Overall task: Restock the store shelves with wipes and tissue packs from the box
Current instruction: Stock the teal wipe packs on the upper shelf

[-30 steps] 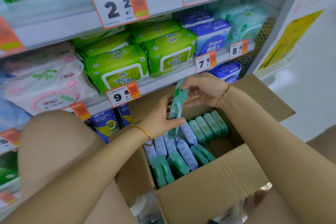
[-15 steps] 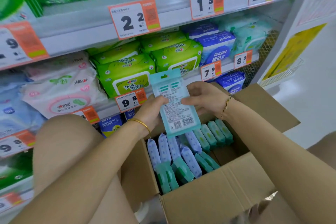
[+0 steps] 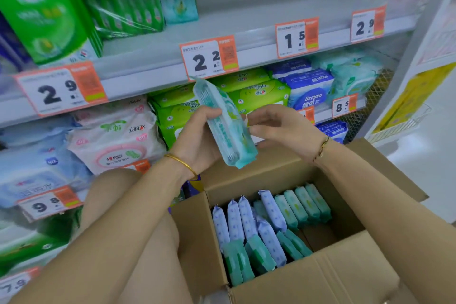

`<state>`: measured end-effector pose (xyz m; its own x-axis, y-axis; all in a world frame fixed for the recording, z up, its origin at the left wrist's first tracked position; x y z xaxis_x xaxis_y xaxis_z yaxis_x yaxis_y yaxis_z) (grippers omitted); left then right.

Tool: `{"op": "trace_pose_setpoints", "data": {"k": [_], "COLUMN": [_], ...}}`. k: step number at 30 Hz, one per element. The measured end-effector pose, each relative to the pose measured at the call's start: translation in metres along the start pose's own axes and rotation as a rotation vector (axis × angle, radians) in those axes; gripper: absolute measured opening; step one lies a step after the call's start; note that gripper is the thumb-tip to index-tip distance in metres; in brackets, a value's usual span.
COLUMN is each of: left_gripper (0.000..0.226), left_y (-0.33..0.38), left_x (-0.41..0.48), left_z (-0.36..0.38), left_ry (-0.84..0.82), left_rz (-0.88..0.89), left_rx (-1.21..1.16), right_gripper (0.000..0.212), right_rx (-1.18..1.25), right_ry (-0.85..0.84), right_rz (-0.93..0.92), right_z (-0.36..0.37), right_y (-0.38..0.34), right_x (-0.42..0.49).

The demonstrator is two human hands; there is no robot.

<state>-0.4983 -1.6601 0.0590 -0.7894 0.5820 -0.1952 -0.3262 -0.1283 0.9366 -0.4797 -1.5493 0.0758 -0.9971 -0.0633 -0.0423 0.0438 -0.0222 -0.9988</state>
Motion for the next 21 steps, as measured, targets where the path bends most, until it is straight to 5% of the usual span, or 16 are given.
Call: {"op": "trace_pose_setpoints", "data": {"k": [6, 17, 21], "left_gripper": [0.058, 0.013, 0.020], "left_y": [0.053, 0.210, 0.247], "left_x": [-0.004, 0.012, 0.056], "left_z": [-0.014, -0.055, -0.083], "left_ry": [0.146, 0.413, 0.529], "left_rz": [0.005, 0.367, 0.379], "left_rx": [0.137, 0.520, 0.725], "right_gripper": [0.032, 0.005, 0.023], "right_rx": [0.253, 0.187, -0.021], "right_ry": [-0.182, -0.128, -0.068], "right_rz": [0.044, -0.065, -0.085], "right_z": [0.044, 0.048, 0.039], "right_y": [-0.033, -0.157, -0.186], "right_x": [0.011, 0.111, 0.178]}}
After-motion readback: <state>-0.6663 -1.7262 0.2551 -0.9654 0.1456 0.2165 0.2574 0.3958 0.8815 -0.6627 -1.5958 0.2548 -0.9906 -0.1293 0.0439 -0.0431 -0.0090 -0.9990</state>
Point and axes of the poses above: each hand's wrist, its own x-axis towards the middle knuckle, its own z-axis out of the palm, y = z × x, the point moved 10 cm from there along x, towards the middle knuckle, and after that the axes turned 15 degrees about x, right-handed, at the moved point
